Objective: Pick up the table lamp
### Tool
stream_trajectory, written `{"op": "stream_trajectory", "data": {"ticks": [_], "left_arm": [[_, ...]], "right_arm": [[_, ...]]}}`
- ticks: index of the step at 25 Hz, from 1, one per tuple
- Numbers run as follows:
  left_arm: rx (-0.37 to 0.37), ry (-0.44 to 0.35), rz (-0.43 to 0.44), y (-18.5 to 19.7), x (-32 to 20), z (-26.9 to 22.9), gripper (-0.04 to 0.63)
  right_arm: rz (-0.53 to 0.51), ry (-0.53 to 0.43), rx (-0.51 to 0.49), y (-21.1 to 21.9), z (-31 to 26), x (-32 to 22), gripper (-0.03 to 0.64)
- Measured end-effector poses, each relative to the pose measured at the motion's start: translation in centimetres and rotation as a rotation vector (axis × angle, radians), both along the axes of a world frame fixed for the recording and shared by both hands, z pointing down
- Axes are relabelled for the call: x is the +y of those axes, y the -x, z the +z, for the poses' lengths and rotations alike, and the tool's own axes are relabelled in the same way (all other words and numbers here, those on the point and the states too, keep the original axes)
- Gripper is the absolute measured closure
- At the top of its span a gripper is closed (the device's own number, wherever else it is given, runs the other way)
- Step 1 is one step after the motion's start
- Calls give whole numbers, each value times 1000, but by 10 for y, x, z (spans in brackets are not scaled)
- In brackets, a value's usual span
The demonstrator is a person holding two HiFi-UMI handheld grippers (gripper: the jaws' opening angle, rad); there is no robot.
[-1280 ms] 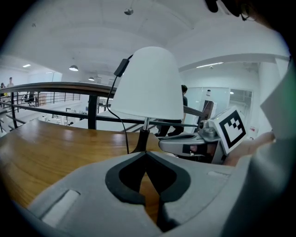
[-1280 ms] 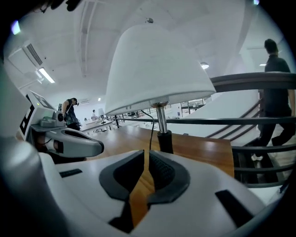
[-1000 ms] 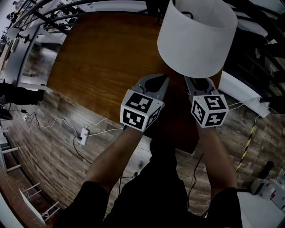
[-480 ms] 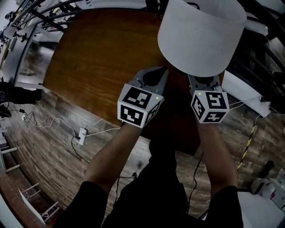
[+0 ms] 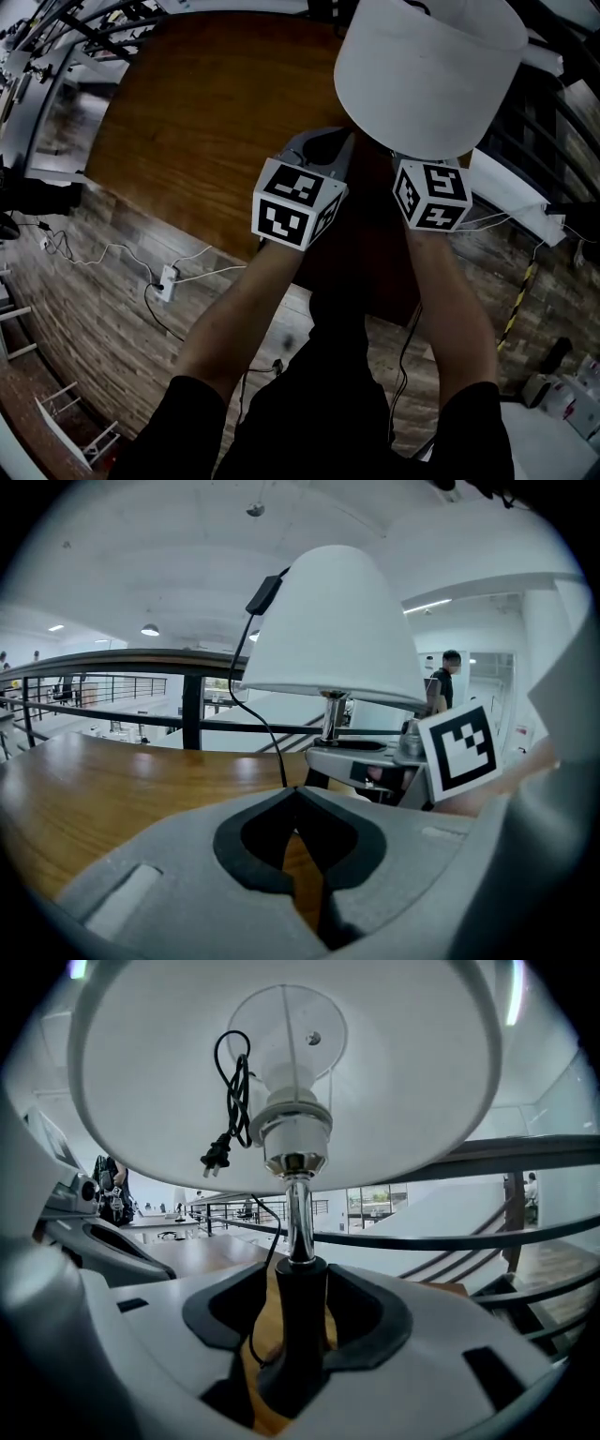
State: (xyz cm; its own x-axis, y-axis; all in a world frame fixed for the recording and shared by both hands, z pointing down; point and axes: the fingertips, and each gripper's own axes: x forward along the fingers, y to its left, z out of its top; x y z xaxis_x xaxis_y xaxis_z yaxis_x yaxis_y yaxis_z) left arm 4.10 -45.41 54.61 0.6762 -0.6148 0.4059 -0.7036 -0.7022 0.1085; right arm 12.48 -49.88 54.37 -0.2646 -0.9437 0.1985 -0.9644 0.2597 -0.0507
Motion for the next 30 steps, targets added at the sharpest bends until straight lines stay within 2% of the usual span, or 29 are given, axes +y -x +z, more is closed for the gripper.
{"op": "stream_trajectory", "data": {"ticks": [9,12,15,24,30], "left_arm": [[-23,4,-1,9,-2,10,589],[-43,-1,-28,16,-10,18,589],[-22,22,-62,21,-21,24,589],[-9,40,-63,12,-31,22,589],[-18,37,-54,4,-29,20,589]], "right_arm": [[43,23,-27,-1,5,-16,417],[41,24,-25,-1,4,-18,417],[44,20,-32,1,3,-21,417],[21,51,-53,5,7,-29,422],[1,61,-71,3,4,-31,451]]}}
